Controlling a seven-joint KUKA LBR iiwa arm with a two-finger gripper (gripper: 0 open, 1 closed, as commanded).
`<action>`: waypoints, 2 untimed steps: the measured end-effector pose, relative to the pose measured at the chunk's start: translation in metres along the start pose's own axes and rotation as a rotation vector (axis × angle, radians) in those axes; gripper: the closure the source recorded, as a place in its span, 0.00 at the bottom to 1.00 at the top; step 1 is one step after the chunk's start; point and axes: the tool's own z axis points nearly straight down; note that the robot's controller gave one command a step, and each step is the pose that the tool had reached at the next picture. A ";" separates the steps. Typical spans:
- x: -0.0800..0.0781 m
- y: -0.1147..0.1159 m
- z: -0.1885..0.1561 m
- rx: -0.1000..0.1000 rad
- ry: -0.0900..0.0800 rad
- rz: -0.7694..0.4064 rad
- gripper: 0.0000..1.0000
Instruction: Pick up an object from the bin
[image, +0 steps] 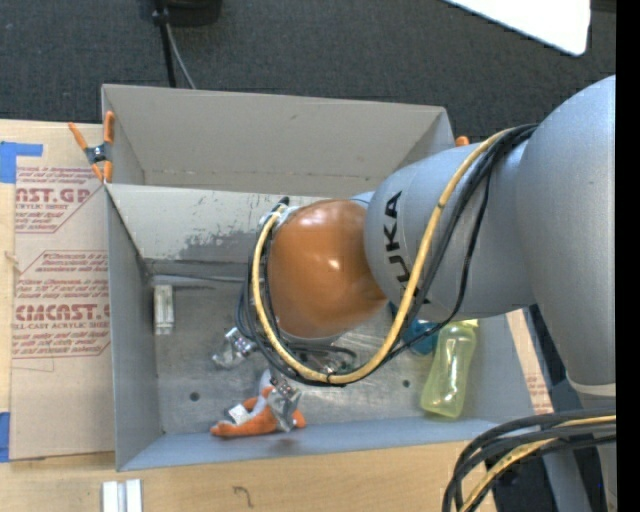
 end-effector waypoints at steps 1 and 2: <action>0.010 -0.025 0.056 0.013 -0.033 -0.002 0.00; 0.004 -0.010 0.057 0.005 -0.006 -0.280 1.00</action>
Offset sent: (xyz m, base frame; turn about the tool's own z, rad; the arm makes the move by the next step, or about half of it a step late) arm 0.0005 -0.0114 -0.0597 -0.2812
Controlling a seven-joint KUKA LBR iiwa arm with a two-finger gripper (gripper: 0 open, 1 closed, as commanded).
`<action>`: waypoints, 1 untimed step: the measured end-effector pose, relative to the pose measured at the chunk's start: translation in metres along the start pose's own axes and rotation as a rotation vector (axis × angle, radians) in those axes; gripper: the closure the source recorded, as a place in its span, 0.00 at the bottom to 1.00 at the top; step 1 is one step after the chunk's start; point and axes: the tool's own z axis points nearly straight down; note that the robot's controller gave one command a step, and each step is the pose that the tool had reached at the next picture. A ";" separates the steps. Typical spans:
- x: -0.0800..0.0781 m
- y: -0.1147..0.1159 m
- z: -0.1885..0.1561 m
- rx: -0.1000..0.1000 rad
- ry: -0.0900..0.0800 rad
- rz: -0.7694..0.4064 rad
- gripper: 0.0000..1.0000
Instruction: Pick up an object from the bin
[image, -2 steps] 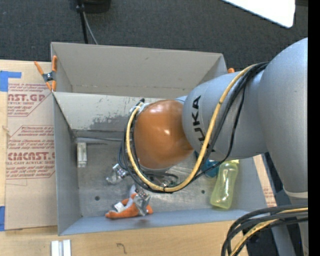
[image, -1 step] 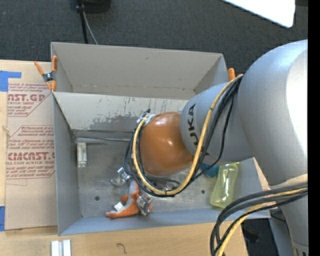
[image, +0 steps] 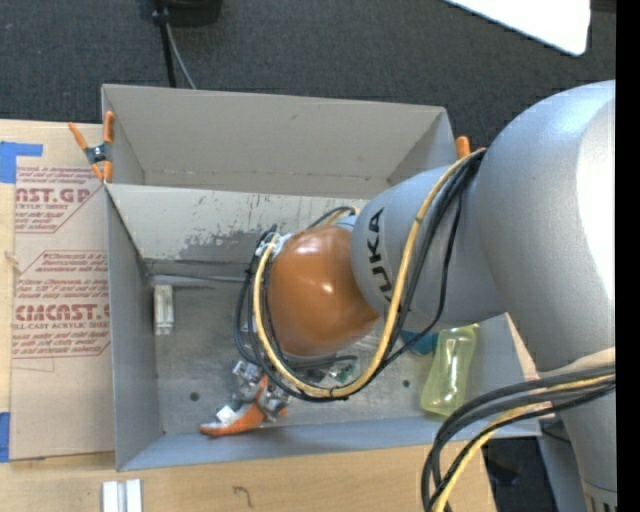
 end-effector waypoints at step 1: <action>0.000 0.000 0.000 0.000 0.000 0.000 1.00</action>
Offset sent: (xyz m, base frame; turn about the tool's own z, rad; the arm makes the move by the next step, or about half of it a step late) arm -0.0001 0.0001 0.0002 0.0000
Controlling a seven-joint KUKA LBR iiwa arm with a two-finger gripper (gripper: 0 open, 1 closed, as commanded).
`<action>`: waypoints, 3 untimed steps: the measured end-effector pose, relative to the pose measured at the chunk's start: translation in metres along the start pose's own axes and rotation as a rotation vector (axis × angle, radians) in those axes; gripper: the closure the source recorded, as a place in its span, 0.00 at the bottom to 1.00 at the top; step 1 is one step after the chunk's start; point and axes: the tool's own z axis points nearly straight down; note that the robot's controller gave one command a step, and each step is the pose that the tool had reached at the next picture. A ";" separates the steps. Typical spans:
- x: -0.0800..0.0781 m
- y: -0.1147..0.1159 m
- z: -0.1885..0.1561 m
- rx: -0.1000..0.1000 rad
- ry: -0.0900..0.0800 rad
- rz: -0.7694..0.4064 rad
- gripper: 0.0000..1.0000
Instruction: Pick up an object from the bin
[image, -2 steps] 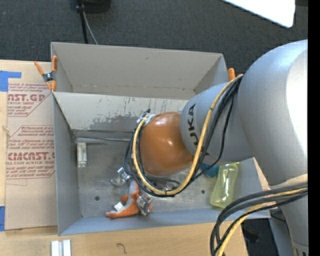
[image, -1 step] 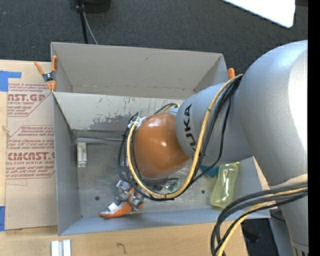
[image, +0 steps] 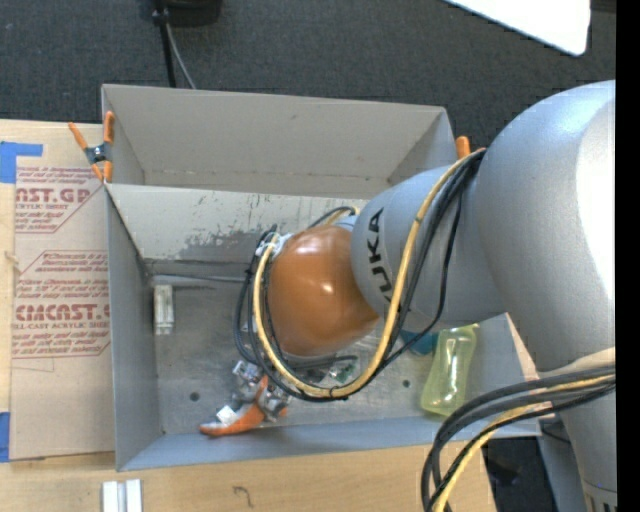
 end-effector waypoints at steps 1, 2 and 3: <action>0.000 0.000 0.000 0.000 0.000 0.001 1.00; 0.001 0.001 -0.004 -0.006 0.006 0.000 1.00; 0.002 0.004 -0.024 -0.013 0.013 0.000 1.00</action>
Offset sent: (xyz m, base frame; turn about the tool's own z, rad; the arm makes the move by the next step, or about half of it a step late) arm -0.0001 0.0001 0.0860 0.0000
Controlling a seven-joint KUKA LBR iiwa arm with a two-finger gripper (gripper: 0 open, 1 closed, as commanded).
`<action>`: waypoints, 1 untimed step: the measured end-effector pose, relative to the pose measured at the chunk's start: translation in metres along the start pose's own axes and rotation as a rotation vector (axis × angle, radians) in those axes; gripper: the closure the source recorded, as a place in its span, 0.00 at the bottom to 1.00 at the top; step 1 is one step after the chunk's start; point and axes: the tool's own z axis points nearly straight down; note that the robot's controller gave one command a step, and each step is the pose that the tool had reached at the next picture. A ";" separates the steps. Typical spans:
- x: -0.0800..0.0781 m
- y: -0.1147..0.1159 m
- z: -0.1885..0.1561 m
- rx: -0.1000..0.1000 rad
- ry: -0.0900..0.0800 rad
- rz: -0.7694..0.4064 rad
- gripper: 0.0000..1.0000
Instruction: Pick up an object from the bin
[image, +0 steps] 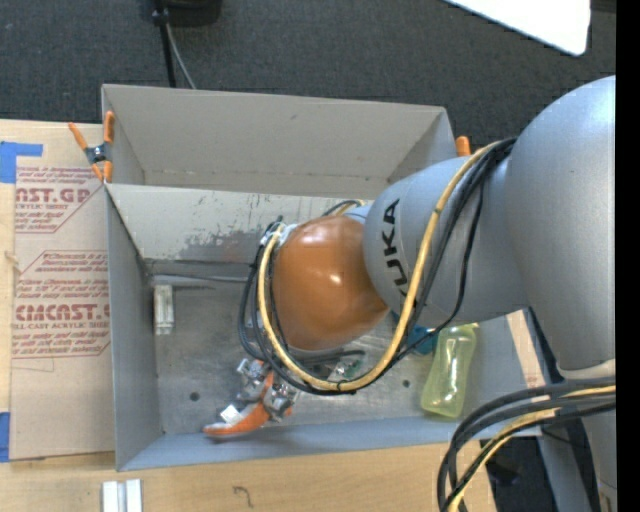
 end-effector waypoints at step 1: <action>-0.001 -0.001 -0.023 0.005 -0.006 0.000 1.00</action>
Offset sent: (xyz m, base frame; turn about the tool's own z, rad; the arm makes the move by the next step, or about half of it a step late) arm 0.0000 0.0000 0.0234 0.0000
